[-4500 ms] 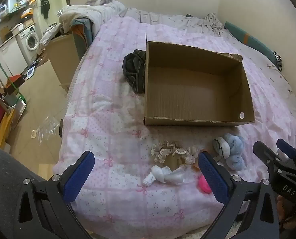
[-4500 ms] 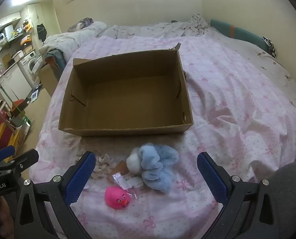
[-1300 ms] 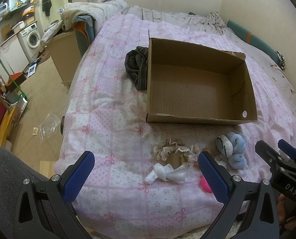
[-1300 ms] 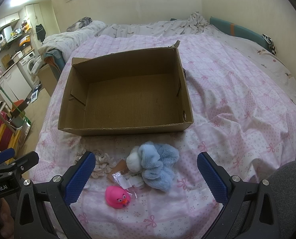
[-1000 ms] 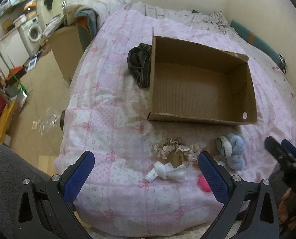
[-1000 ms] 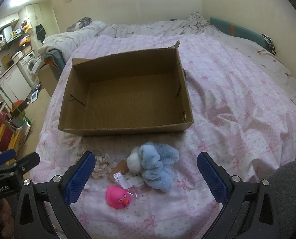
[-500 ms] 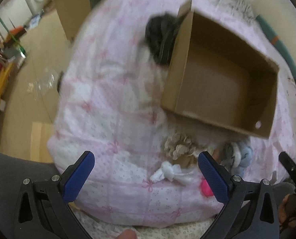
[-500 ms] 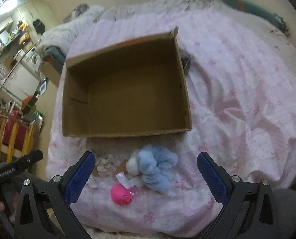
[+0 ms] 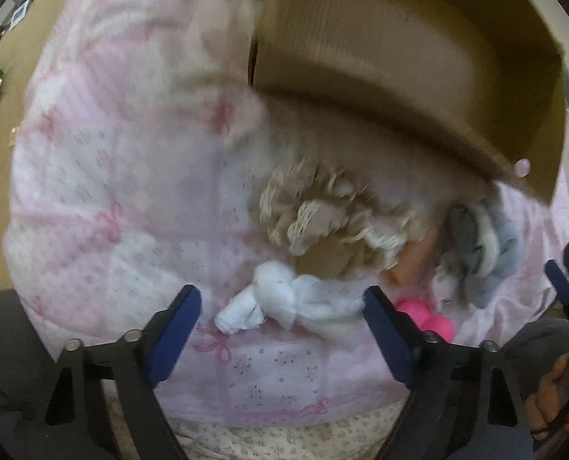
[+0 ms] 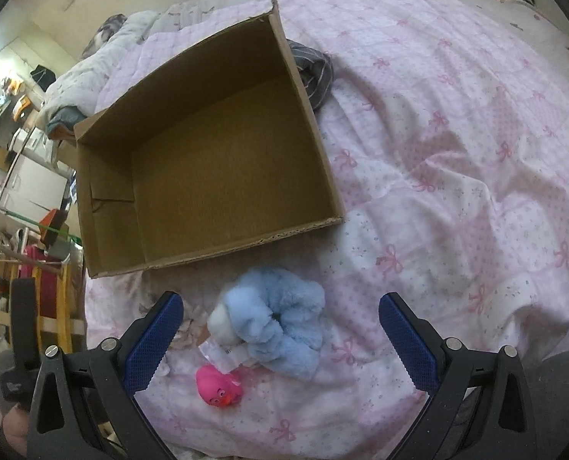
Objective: Organize soft objects
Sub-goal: 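Grasp the white sock with the left tool while the right tool grasps the pink duck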
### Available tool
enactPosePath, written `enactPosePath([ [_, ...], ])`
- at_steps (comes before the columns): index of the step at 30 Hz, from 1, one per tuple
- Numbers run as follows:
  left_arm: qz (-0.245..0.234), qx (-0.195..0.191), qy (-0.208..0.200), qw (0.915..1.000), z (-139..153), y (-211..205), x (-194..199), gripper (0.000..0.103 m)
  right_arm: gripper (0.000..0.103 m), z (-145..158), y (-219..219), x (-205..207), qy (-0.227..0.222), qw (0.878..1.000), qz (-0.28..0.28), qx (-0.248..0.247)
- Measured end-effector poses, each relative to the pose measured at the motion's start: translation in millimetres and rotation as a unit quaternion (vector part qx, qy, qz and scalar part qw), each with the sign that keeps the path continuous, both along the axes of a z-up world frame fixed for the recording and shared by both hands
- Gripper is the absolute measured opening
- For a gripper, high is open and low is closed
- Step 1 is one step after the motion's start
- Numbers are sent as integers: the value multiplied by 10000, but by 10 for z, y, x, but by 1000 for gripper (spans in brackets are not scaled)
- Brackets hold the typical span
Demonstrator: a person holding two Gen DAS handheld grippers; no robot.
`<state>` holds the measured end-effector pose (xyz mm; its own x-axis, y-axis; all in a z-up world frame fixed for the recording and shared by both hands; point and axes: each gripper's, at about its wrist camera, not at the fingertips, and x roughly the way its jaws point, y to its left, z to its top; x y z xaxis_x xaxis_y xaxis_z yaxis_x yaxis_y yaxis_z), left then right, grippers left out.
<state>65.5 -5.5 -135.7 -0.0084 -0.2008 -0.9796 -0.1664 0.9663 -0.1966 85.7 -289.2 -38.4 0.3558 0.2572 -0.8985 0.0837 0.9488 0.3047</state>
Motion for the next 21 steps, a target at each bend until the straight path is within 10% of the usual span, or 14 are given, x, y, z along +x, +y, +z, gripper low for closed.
enactPosePath([
  [5,-122,147,-14,9998,-95,-91,-46,23,103,-6,58,14,-5,9999,43,-120],
  [21,-211,317,-791,9961,593,171,-533,17,103,-121,245,-145,632,9915,678,917],
])
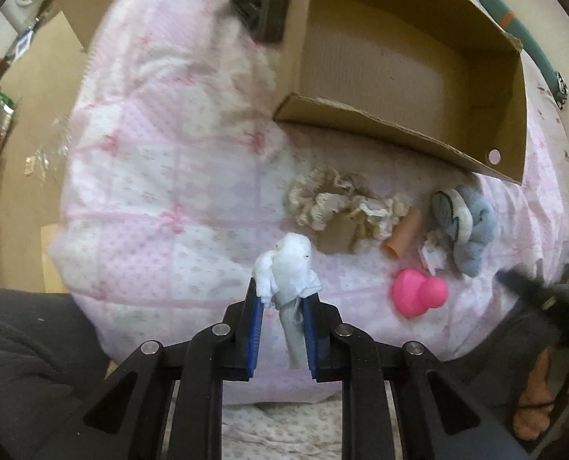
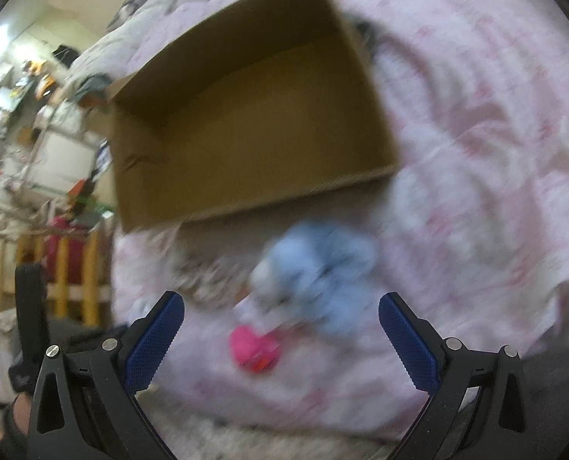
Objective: Organize soft objects
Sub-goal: 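Grasp the white sock with the left tool while the right tool grasps the pink duck, then carry the sock and duck over the box and open the left tool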
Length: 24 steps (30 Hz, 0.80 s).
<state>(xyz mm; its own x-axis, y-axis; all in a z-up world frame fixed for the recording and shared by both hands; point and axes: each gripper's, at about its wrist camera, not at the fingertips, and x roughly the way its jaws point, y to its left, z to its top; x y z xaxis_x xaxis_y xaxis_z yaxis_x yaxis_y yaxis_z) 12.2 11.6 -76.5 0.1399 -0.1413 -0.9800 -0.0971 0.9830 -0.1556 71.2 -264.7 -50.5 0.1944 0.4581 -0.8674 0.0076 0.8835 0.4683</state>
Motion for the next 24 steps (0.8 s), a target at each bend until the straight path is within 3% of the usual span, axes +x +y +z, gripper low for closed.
enactPosePath([
  [1,22,11,-24,10000,6,5,2,17,103,-74,53,-32,210,9997,79,116],
  [5,73,1,-128,9999,15,17,35,17,67,-411,274,-115,980,9944,324,207],
  [7,106,-48,-141,9998,-14,35,80,17,58,-513,326,-123,1124,9931,270,200],
  [15,93,39,-276,9996,41,20,74,17,40,-733,504,-45,1210,9925,112,-166],
  [19,153,60,-306,9994,64,80,44,17,33,-688,652,-91,869,9935,466,-561],
  [24,228,231,-378,9988,50,130,38,17,32,-551,608,-145,743,9960,487,-103],
])
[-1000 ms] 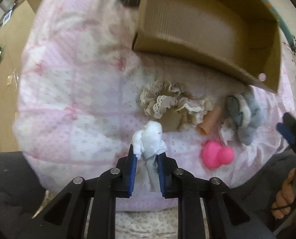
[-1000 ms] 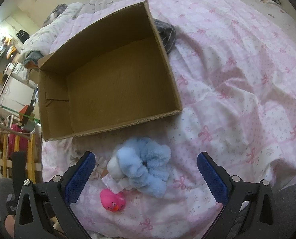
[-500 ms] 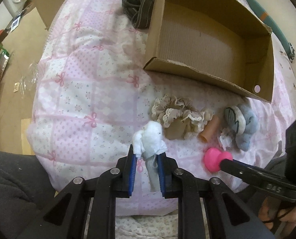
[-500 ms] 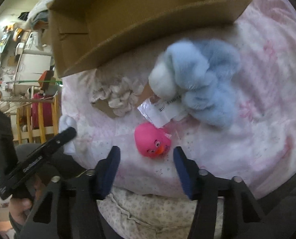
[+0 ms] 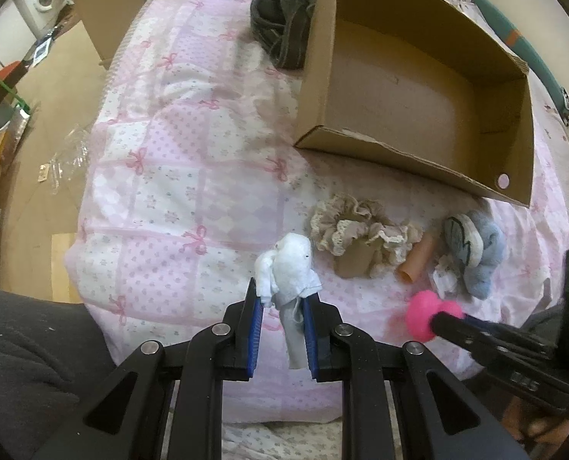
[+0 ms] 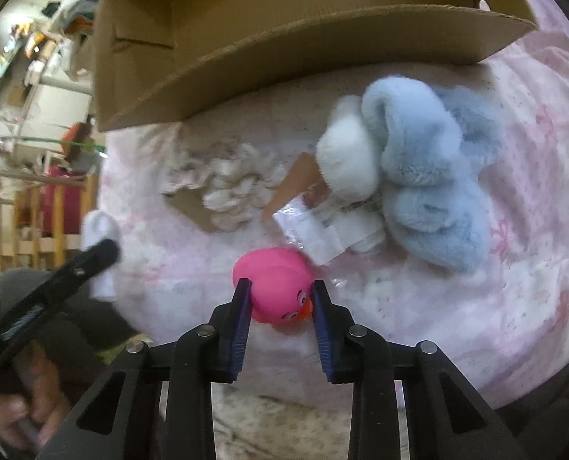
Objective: Organize soft objects
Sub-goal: 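Carry the sock and duck over the box and open the left tool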
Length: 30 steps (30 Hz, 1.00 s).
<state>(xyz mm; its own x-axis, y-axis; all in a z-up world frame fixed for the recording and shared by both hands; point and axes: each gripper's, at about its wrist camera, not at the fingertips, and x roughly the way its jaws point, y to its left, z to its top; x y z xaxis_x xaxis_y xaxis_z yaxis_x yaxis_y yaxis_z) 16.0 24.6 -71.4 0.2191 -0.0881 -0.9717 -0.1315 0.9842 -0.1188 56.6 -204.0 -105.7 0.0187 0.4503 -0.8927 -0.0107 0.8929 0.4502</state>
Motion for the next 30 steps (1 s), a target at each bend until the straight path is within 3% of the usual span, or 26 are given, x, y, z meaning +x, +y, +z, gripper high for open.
enactPosePath([
  [8,9,423,-18,9991,63,0,-79,17,32,244,19,-56,-355,9989,110,288],
  [17,145,511,-478,9974,567,11,0,17,32,745,-12,-128,-988,9905,55,951],
  [23,71,425,-749,9963,797,-43,270,17,32,1091,-217,37,-1525,9846,-54,855],
  [30,-217,365,-1005,9940,932,-212,683,17,32,1337,-358,501,-1902,9790,-131,723],
])
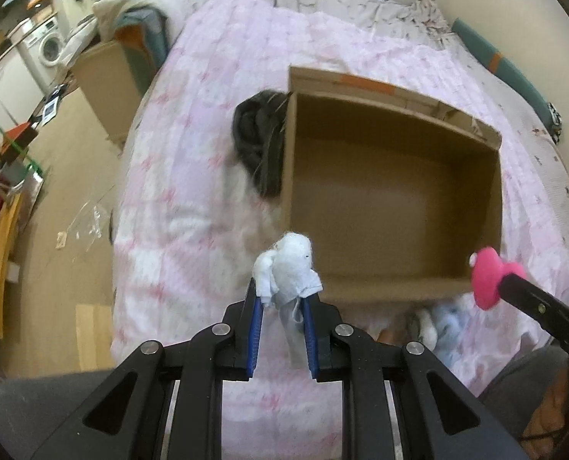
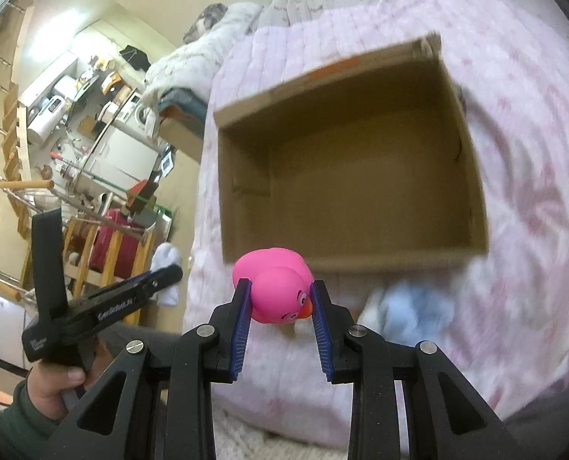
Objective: Organize soft objects
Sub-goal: 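Carry the sock and duck over the box and open the left tool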
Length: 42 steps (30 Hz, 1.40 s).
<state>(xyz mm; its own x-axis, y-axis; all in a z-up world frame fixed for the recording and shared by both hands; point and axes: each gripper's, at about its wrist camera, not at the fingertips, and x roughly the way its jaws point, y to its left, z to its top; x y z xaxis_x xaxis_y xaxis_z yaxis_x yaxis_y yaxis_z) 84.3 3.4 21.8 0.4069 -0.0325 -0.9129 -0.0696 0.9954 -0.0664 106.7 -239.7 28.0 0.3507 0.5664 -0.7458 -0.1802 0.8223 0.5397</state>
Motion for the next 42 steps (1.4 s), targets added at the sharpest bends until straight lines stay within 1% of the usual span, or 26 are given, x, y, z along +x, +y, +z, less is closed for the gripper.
enactPosePath([
  [4,-97,-45,-71,9999,11,-96,225,17,32,38,-22,270,-189,9998,-62,-94],
  [9,-191,0,-90,9998,-61,-217,484,18,32,-31,-67,535,-189,9996,-142,-172],
  [14,-269,-47,64,9996,-219,-335,650,18,32,-212,-31,696,-146,9990,-192,-377],
  [17,-364,101,112,9992,-328,-427,728,18,32,-368,-18,771,-29,9989,-259,-383],
  [21,-485,220,197,9984,-492,-506,807,18,32,-584,-26,801,133,9981,-284,-537],
  [23,-546,239,205,9980,-551,-530,835,18,32,-646,-9,821,187,9974,-251,-644],
  [26,-549,395,271,9973,-660,-562,884,18,32,-736,27,850,250,9953,-182,-919],
  [30,-607,454,338,9966,-766,-596,917,19,32,-849,53,869,408,9934,-138,-1067],
  [37,-583,498,433,9961,-908,-626,949,20,32,-923,84,933,571,9918,-108,-1141],
  [42,-606,621,390,9955,-951,-641,957,20,32,-951,93,964,643,9912,-98,-1153],
])
